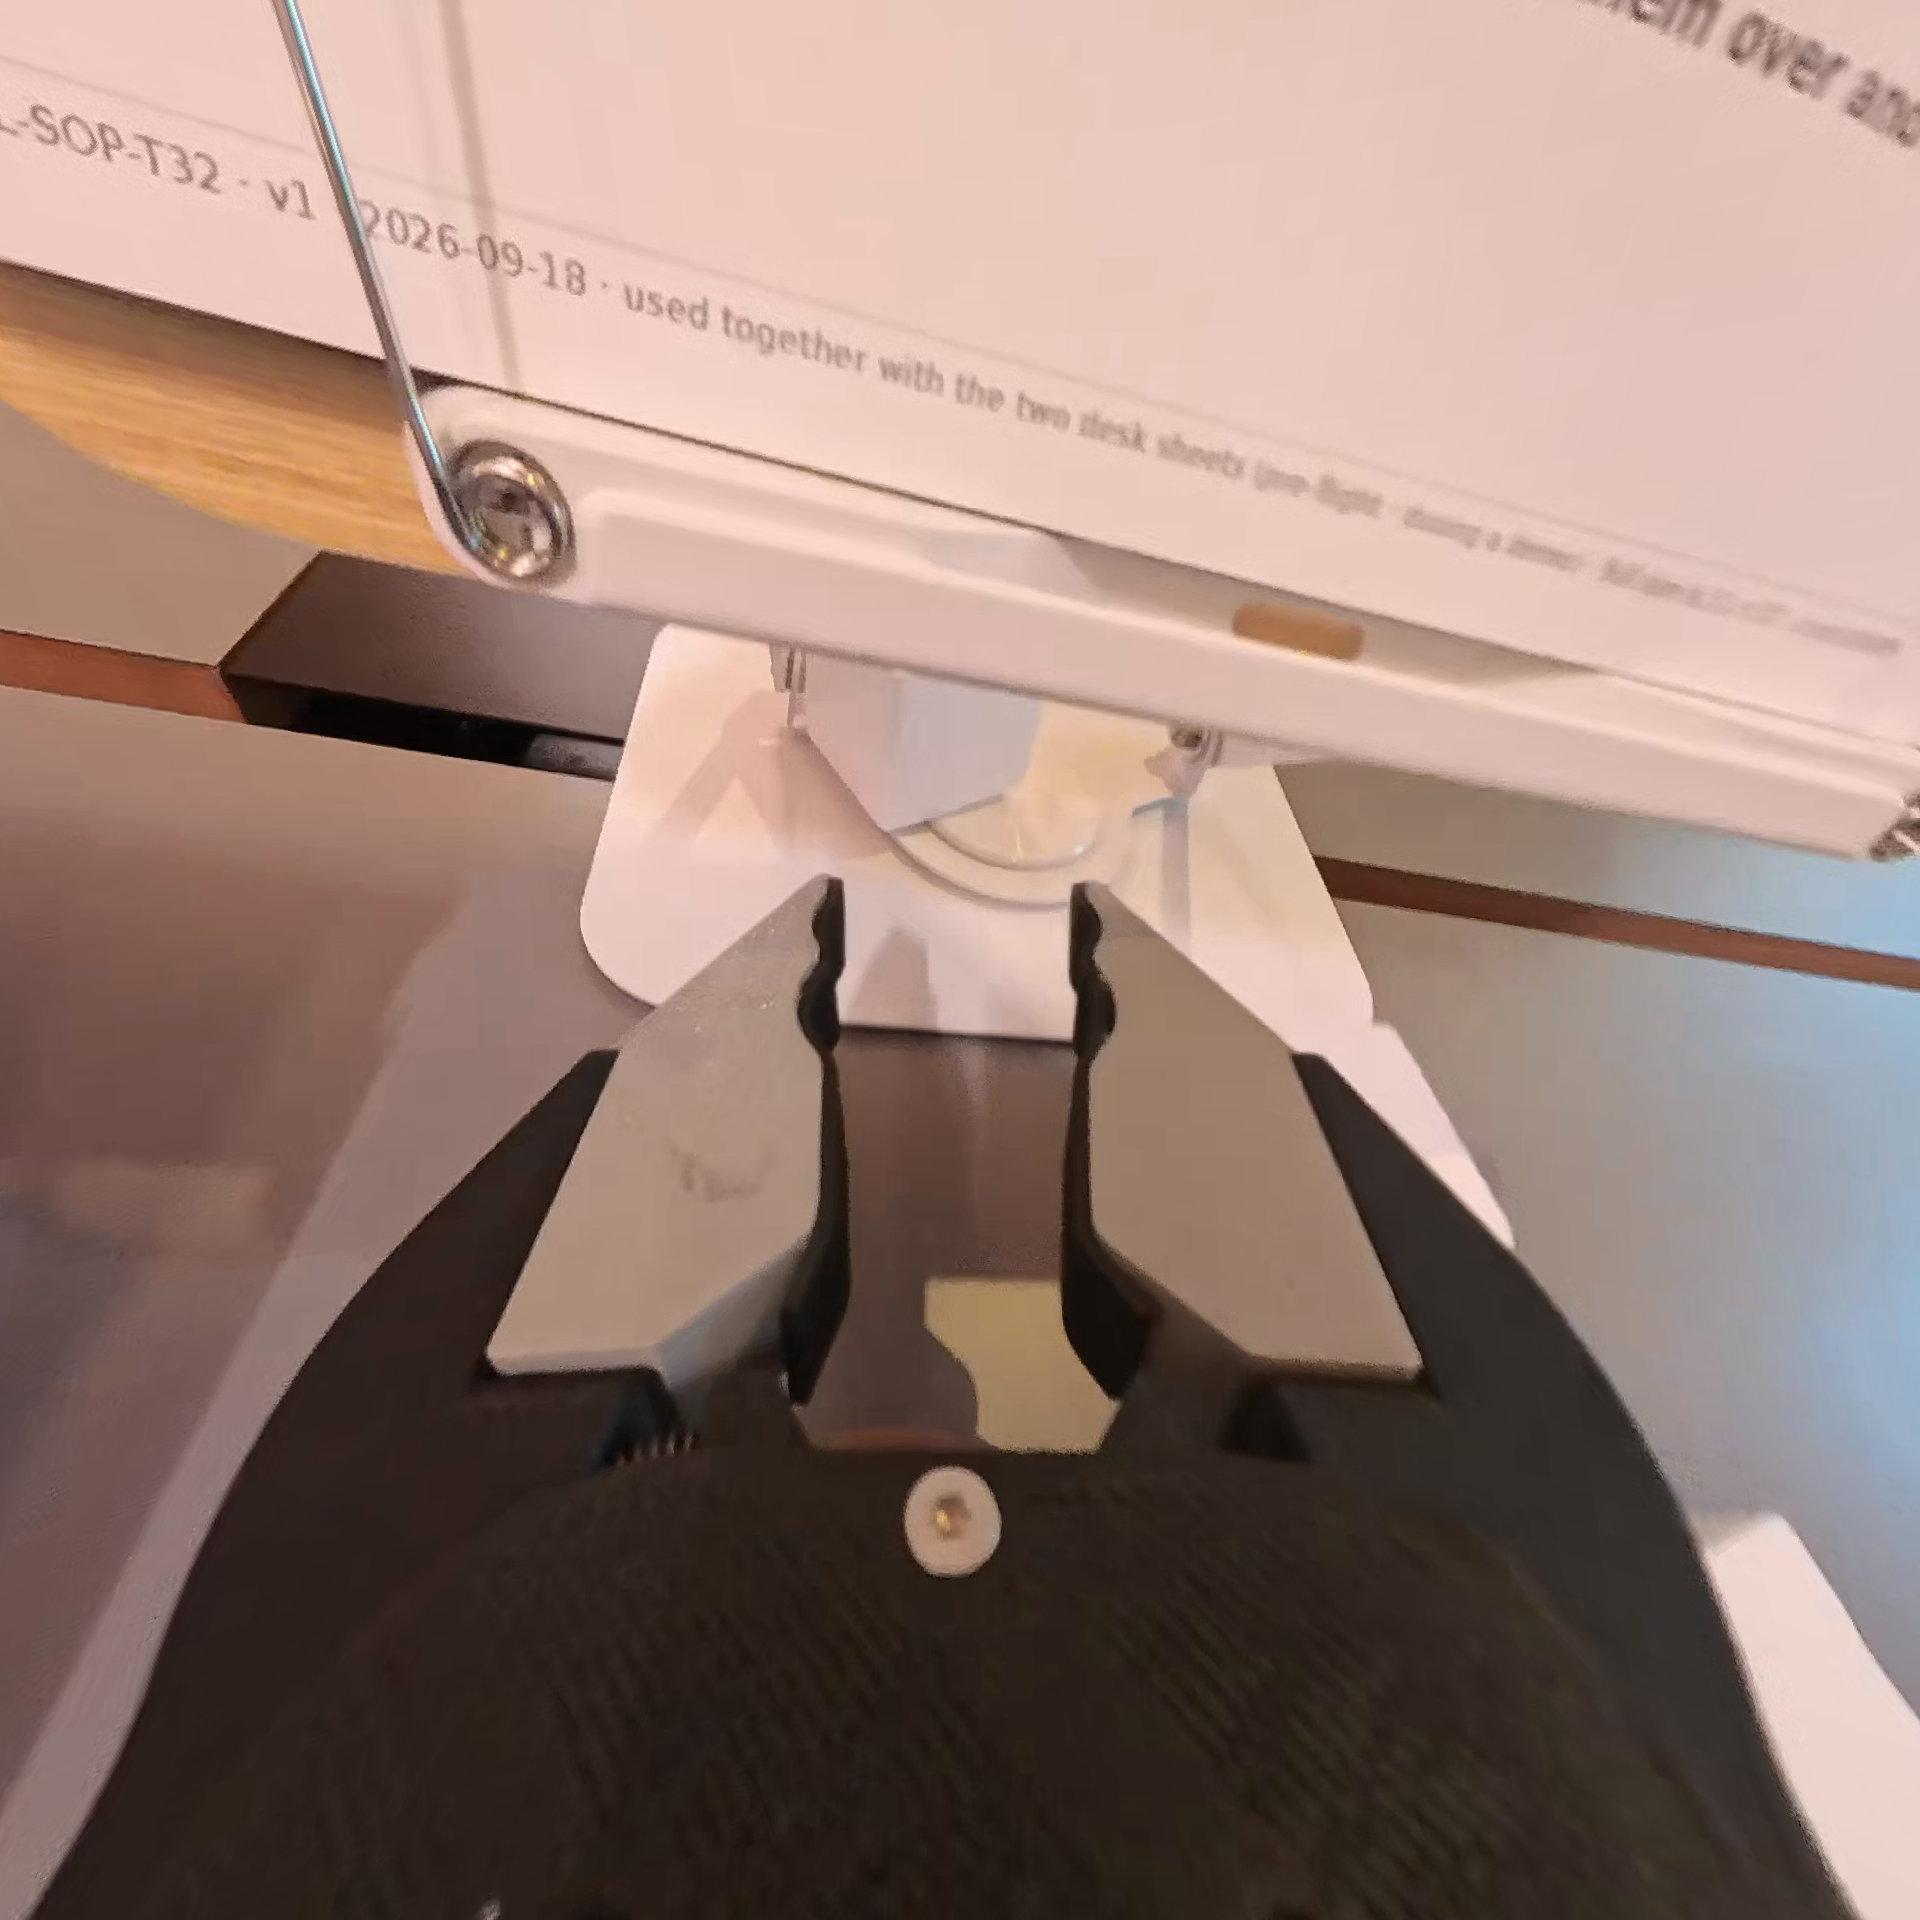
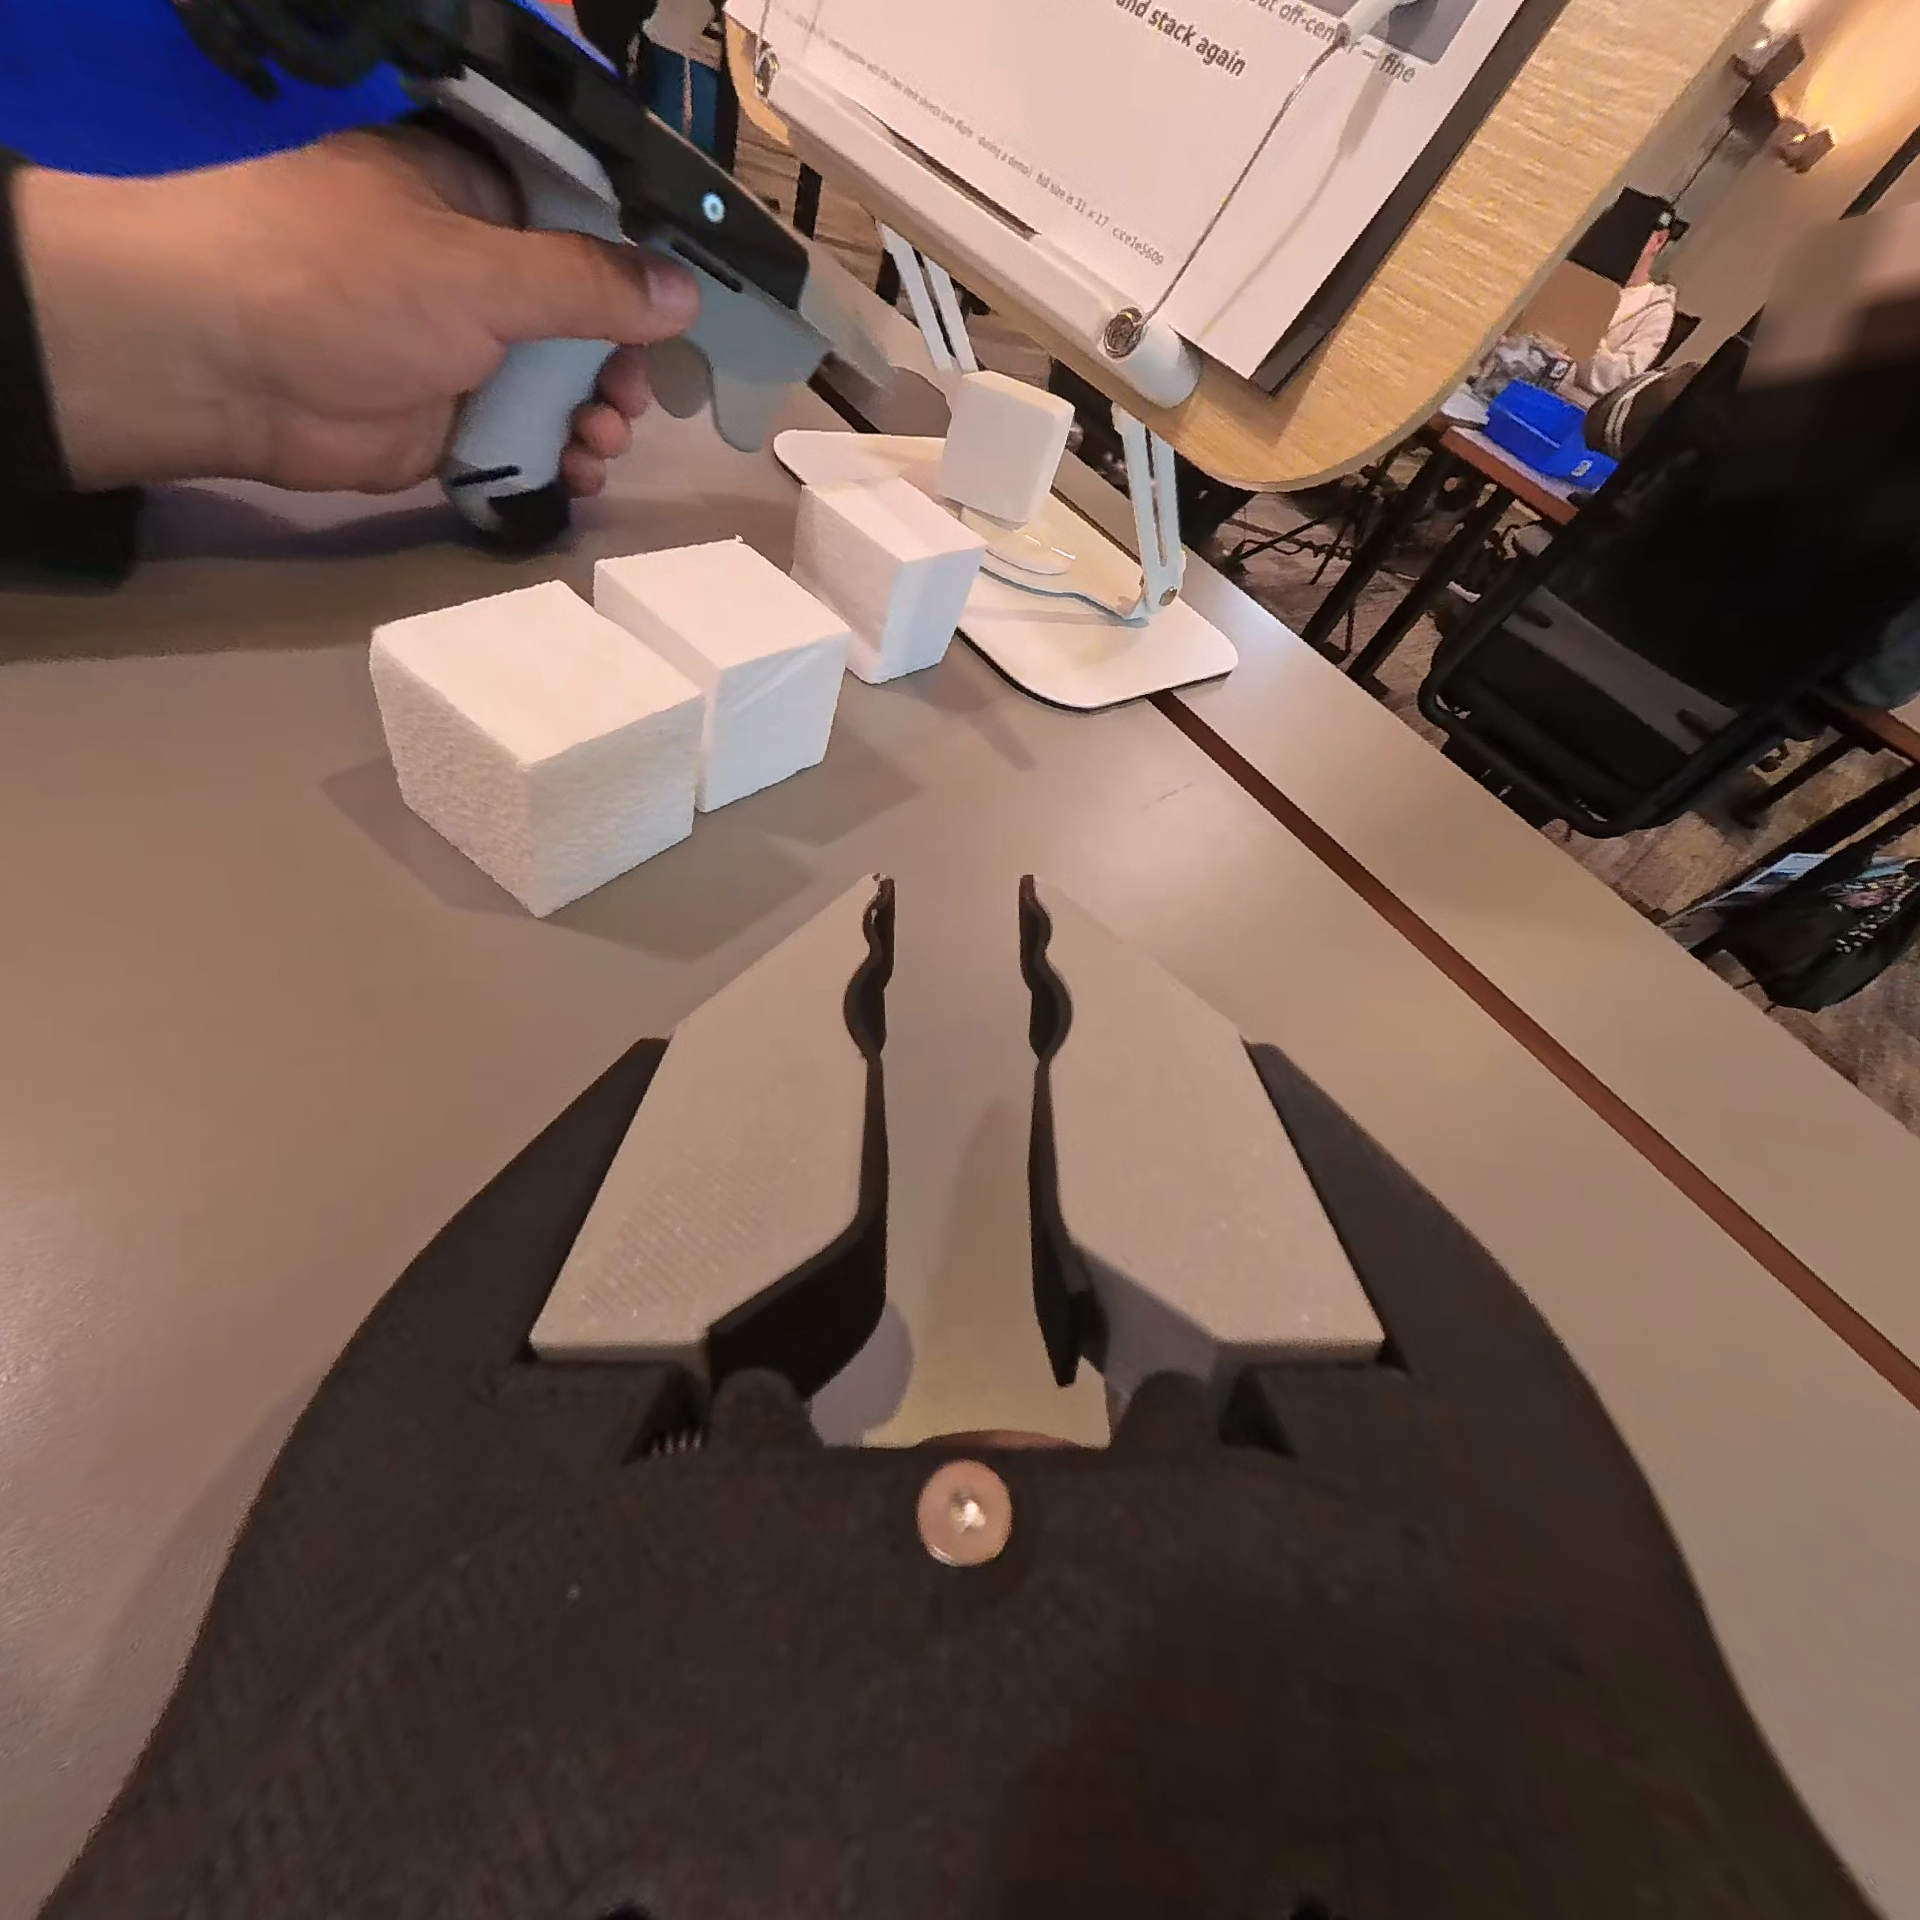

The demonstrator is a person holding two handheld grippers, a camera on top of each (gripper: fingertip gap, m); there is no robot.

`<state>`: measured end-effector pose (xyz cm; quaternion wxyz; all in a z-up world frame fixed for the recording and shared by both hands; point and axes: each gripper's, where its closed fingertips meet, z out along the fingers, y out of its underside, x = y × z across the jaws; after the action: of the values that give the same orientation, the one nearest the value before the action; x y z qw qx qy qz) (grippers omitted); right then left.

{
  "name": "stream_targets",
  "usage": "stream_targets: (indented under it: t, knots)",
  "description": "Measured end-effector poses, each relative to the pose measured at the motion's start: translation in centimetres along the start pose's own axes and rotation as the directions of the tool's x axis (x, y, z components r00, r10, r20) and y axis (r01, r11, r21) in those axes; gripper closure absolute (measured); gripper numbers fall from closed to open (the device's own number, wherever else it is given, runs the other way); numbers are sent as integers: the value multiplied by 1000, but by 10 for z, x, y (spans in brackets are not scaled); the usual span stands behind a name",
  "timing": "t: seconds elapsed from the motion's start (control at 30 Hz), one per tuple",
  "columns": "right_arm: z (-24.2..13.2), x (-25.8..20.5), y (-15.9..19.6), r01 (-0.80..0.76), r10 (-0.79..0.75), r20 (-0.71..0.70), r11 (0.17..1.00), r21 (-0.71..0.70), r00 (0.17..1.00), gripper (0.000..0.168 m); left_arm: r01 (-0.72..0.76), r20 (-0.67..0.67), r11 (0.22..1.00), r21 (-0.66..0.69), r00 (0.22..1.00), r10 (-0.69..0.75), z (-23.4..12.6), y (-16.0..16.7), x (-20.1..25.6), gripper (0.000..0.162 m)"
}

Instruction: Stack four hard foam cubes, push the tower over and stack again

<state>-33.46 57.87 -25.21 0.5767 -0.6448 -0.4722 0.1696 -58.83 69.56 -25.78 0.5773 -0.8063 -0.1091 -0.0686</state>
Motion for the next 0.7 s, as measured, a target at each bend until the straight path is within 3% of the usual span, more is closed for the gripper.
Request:
stream_targets:
  t: [0.1,0.17,0.2,0.27,0.37,0.4,0.43,0.47,0.53,0.63,0.7]
  knots:
    - [0,2,-1,-33,33,15,999,14,999,147,3,-32,999,53,999,-1,9,-11,5,136]
    - [0,2,-2,-51,50,25,998,21,998,147,-65,-87,995,79,994,71,12,-16,14,144]
    - [-1,3,-2,-57,57,29,998,24,998,147,-124,-127,988,89,983,135,11,-17,20,144]
    - [-1,3,-3,-65,64,35,997,29,997,147,-267,-181,952,151,939,292,4,-20,31,162]
    - [-1,1,-4,-58,56,39,998,32,998,148,-529,-124,806,265,810,572,-6,-23,37,162]
    - [-1,0,-4,-52,51,42,998,32,998,148,-607,-69,745,276,761,645,-8,-22,35,158]
    - [-1,-1,-4,-48,46,45,998,34,998,148,-672,-5,682,289,711,703,-9,-23,32,137]
    - [-1,-1,-5,-44,42,45,998,35,998,148,-732,48,616,292,654,755,-10,-23,30,129]
    - [-1,-3,-5,-36,34,45,999,39,998,148,-834,112,481,272,524,845,-7,-16,28,124]
    - [-1,-3,-6,-30,28,41,999,45,999,149,-913,49,357,200,373,927,6,8,27,118]
    - [-2,-3,-6,-33,31,40,998,47,999,149,-934,1,335,121,338,941,17,18,17,105]
